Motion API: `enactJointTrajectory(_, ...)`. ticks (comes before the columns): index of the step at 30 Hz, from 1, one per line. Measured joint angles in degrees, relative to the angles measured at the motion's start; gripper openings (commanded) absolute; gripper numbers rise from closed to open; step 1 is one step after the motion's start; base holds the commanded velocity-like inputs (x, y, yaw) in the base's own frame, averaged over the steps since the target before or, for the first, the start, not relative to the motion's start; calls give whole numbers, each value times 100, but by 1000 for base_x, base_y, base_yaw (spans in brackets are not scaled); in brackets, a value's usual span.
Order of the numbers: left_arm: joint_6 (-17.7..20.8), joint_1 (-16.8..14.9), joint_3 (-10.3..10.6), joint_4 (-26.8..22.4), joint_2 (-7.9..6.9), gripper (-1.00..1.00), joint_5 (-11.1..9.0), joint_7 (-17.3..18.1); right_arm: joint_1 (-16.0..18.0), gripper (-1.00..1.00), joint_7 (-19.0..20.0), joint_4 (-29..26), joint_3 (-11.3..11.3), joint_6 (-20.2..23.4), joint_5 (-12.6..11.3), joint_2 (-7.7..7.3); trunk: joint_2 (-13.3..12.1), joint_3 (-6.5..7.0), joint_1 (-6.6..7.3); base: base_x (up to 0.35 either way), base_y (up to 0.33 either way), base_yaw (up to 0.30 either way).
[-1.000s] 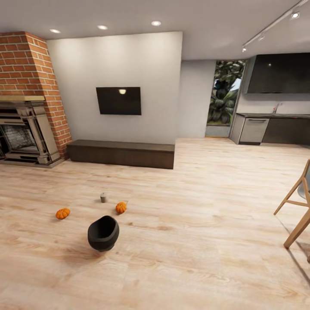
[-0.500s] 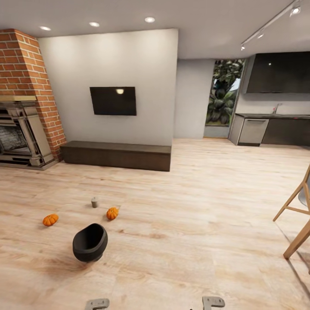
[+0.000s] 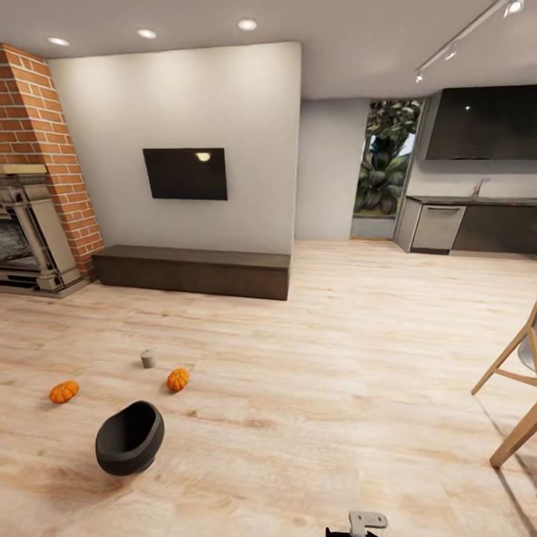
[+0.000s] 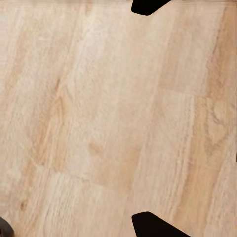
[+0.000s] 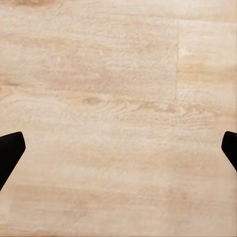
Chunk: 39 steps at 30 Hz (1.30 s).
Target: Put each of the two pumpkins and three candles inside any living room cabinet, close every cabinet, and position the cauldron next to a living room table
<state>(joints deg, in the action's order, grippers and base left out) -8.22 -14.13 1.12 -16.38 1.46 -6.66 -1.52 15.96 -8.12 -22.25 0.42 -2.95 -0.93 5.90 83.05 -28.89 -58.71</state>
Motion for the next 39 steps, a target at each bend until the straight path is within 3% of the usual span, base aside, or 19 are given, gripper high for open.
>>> enactJointTrajectory(17, -213, 2, -26, 61, 1, 100, 7, -21, 0, 100, 56, 220, 22, -176, -9, -1, 0, -157, 0, 255, -239, 0)
enactJointTrajectory(39, -224, 3, -11, 59, 2, 100, -7, -30, 1, 100, 57, 209, 45, -286, 10, 0, 0, -169, 1, 294, -157, 40)
